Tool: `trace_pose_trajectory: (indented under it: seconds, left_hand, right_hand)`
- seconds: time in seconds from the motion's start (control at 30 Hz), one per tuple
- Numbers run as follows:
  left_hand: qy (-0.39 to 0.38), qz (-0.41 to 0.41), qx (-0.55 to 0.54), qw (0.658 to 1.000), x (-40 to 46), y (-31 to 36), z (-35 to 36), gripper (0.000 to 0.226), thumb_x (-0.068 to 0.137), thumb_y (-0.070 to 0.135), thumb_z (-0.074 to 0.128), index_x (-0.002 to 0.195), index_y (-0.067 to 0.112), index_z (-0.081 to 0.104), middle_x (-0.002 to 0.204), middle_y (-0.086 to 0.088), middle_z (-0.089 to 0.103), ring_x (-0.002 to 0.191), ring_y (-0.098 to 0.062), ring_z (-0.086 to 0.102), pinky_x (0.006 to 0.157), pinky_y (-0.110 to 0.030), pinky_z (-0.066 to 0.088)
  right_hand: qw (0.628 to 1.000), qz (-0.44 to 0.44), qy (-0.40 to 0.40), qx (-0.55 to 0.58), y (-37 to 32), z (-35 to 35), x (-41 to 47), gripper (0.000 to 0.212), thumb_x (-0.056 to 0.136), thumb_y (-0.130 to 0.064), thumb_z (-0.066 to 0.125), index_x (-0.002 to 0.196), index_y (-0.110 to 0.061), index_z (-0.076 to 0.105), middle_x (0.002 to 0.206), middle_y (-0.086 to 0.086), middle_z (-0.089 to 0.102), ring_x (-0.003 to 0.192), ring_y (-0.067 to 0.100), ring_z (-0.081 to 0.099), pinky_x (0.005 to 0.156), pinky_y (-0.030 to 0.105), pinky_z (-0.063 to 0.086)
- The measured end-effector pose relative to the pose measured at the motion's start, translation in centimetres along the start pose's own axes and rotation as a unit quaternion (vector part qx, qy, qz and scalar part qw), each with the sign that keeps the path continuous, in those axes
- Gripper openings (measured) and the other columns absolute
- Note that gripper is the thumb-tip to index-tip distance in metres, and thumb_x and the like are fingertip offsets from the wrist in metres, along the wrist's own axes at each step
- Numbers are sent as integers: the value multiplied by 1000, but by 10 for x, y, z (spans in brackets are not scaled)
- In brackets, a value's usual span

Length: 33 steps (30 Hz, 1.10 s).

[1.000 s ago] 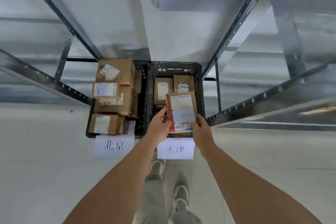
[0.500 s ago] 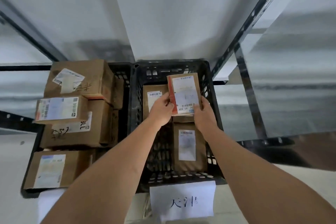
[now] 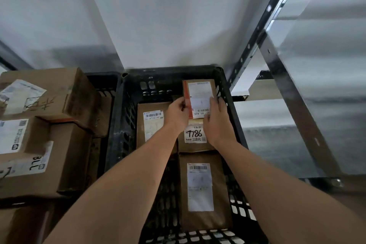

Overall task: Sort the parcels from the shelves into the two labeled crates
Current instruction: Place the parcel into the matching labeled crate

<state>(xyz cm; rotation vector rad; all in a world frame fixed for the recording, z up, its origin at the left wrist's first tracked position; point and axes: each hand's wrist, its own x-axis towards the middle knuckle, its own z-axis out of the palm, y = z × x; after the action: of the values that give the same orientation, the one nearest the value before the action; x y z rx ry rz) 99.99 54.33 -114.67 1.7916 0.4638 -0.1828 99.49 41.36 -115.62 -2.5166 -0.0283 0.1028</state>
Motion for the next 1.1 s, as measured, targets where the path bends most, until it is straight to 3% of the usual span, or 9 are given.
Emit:
trace_pose_trajectory:
  seconds: [0.07,0.13,0.2,0.27,0.37,0.5,0.63,0.8,1.1]
  left_hand:
    - [-4,17,9,1000,0,-1,1,31,104,15,49,132,25,60,123,-1,70,107,-15,68,91,-34,57]
    - [-24,41,48,998,-2,-3,-1,34,106,17,45,137,27,55,128,0,68,110,-15,66,90,-30,55]
    - [-25,102,165,981,-5,-7,-3,43,107,18,42,149,26,42,148,-5,52,132,-21,52,103,-32,47]
    - [-10,195,356,914,-8,-9,-5,54,107,20,40,158,20,24,165,-8,22,152,-26,21,122,-39,25]
    - [-80,271,537,795,-11,-7,-3,62,106,33,38,160,16,12,168,-5,6,155,-21,2,127,-40,9]
    - [-118,247,616,738,-11,-9,1,80,102,40,46,160,13,-2,168,-6,-8,155,-21,-9,127,-39,3]
    - [-122,220,637,728,-14,-18,4,94,98,42,54,158,12,-12,166,-8,-18,153,-22,-17,126,-39,-3]
    - [-116,209,662,710,-21,2,1,93,100,41,50,156,10,-17,164,-9,-24,152,-24,-20,126,-42,-5]
    - [-54,168,626,760,-95,86,-41,92,100,40,47,156,10,-20,163,-8,-28,151,-23,-23,126,-42,-6]
  right_hand:
    - [992,-70,-2,-106,0,2,3,51,104,-20,47,152,-13,32,161,12,21,148,28,24,118,41,35]
    - [981,-111,-46,-155,-3,-2,2,52,103,-19,49,152,-9,34,162,12,26,152,28,15,123,43,25]
    - [970,-126,-83,-192,-4,-8,1,57,102,-24,49,154,-10,30,163,9,24,153,26,13,124,44,21]
    - [954,-140,-108,-243,-3,-15,2,64,102,-26,49,157,-11,21,167,8,16,154,25,9,124,44,16]
    - [931,-157,-129,-304,0,-23,5,70,102,-22,49,160,-12,10,168,7,6,155,23,5,124,42,10]
    - [918,-166,-135,-333,5,-23,7,65,107,-27,40,161,-14,6,169,7,2,156,22,2,124,40,0]
    - [918,-162,-144,-332,6,-20,3,64,107,-27,35,161,-14,2,169,6,-3,155,21,-3,123,38,-3]
    - [925,-120,-174,-314,-7,-34,3,78,102,-20,47,160,-13,-4,169,6,-7,155,22,-8,125,40,2]
    - [921,-89,-178,-334,-71,-116,-36,79,104,-36,43,159,-16,-10,168,9,-13,154,27,-15,123,44,-2]
